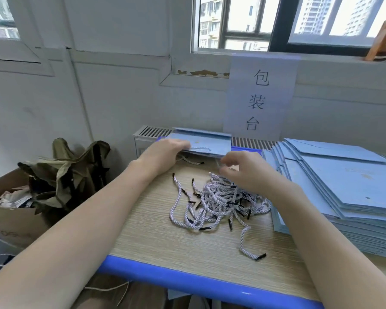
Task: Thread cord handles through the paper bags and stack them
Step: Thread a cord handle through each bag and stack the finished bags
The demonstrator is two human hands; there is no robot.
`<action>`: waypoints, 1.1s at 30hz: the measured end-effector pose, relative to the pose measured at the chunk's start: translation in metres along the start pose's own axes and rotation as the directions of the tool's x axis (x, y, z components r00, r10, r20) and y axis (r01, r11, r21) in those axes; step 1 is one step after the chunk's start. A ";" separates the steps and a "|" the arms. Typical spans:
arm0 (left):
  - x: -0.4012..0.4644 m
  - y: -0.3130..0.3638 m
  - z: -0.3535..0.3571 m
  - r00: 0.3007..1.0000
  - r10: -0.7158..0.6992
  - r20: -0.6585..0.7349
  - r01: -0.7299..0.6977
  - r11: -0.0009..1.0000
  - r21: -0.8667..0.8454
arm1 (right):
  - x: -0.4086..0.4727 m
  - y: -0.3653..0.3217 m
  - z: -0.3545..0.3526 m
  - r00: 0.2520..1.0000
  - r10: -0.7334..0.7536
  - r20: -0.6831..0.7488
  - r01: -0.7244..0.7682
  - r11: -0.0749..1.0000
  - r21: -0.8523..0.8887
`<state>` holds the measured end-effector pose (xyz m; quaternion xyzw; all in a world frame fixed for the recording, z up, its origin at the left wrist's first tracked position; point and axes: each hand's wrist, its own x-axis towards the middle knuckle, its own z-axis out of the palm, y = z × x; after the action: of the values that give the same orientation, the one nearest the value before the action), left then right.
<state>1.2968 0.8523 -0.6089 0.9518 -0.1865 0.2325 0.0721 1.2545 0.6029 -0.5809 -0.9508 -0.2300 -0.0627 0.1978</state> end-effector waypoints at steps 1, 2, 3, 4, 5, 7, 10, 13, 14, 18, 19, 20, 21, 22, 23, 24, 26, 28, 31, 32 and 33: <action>-0.001 -0.001 0.001 0.995 -0.049 0.087 0.053 0.998 -0.043 | 0.000 0.001 0.001 0.999 0.003 0.035 -0.001 0.999 -0.038; -0.001 -0.002 0.002 0.986 -0.077 0.144 0.089 0.993 -0.076 | 0.001 0.002 0.002 0.999 0.005 0.051 -0.002 0.998 -0.064; -0.001 -0.001 0.000 0.978 -0.098 0.183 0.116 0.989 -0.091 | 0.002 0.004 0.003 0.999 0.005 0.050 -0.001 0.997 -0.076; 0.000 0.000 -0.001 0.968 -0.116 0.224 0.142 0.984 -0.104 | 0.003 0.005 0.004 0.999 0.005 0.036 -0.002 0.996 -0.086; 0.001 0.003 -0.004 0.953 -0.135 0.271 0.170 0.979 -0.109 | 0.004 0.006 0.005 1.000 0.003 0.017 -0.001 0.995 -0.096; 0.002 0.009 -0.004 0.930 -0.172 0.326 0.218 0.969 -0.112 | 0.007 0.007 0.008 1.000 0.001 -0.002 -0.001 0.994 -0.112; 0.004 0.019 0.002 0.945 -0.186 0.270 0.197 0.980 -0.015 | 0.008 0.006 0.012 1.000 0.006 -0.004 -0.007 0.991 -0.133; 0.005 0.036 0.006 0.945 -0.188 0.268 0.151 0.977 0.153 | 0.011 0.002 0.014 0.999 0.024 -0.021 -0.027 0.986 -0.164; 0.006 0.042 0.006 0.948 -0.193 0.254 0.153 0.973 0.172 | 0.012 0.000 0.014 0.999 0.035 -0.024 -0.038 0.985 -0.167; 0.011 0.081 -0.009 0.981 -0.153 0.121 0.143 0.986 0.090 | 0.013 -0.010 0.002 0.994 0.063 -0.089 -0.075 0.989 -0.128; 0.013 0.092 -0.014 0.986 -0.131 0.106 0.127 0.991 0.041 | 0.011 -0.010 -0.003 0.992 0.065 -0.111 -0.080 0.988 -0.135; 0.015 0.104 -0.019 0.989 -0.106 0.101 0.108 0.994 -0.018 | 0.008 -0.008 -0.011 0.990 0.063 -0.127 -0.083 0.984 -0.160; 0.018 0.117 -0.023 0.992 -0.081 0.101 0.089 0.992 -0.085 | 0.003 -0.005 -0.020 0.988 0.067 -0.139 -0.094 0.975 -0.200; 0.021 0.130 -0.026 0.993 -0.057 0.101 0.072 0.986 -0.153 | -0.003 0.001 -0.031 0.984 0.077 -0.160 -0.113 0.966 -0.233; 0.026 0.143 -0.030 0.995 -0.038 0.096 0.057 0.977 -0.205 | -0.010 0.007 -0.043 0.977 0.103 -0.189 -0.149 0.958 -0.247; 0.030 0.156 -0.033 0.996 -0.027 0.090 0.048 0.971 -0.236 | -0.018 0.016 -0.055 0.964 0.146 -0.221 -0.198 0.951 -0.238; 0.036 0.181 -0.037 0.994 -0.014 0.105 0.041 0.964 -0.264 | -0.036 0.038 -0.075 0.926 0.276 -0.256 -0.332 0.920 -0.209; 0.041 0.205 -0.037 0.987 0.031 0.158 0.017 0.955 -0.296 | -0.057 0.062 -0.088 0.863 0.445 -0.237 -0.496 0.836 -0.235; 0.044 0.234 -0.028 0.958 0.143 0.248 -0.035 0.919 -0.393 | -0.089 0.093 -0.097 0.750 0.641 -0.163 -0.660 0.714 -0.234; 0.044 0.241 -0.024 0.946 0.179 0.269 -0.052 0.906 -0.420 | -0.097 0.100 -0.097 0.737 0.666 -0.118 -0.674 0.708 -0.211; 0.044 0.246 -0.019 0.935 0.211 0.284 -0.073 0.900 -0.429 | -0.102 0.105 -0.096 0.741 0.667 -0.079 -0.668 0.718 -0.196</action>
<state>1.2294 0.6156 -0.5591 0.9237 -0.3104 0.0334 0.2220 1.2102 0.4363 -0.5513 -0.9850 0.1360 -0.0128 0.1054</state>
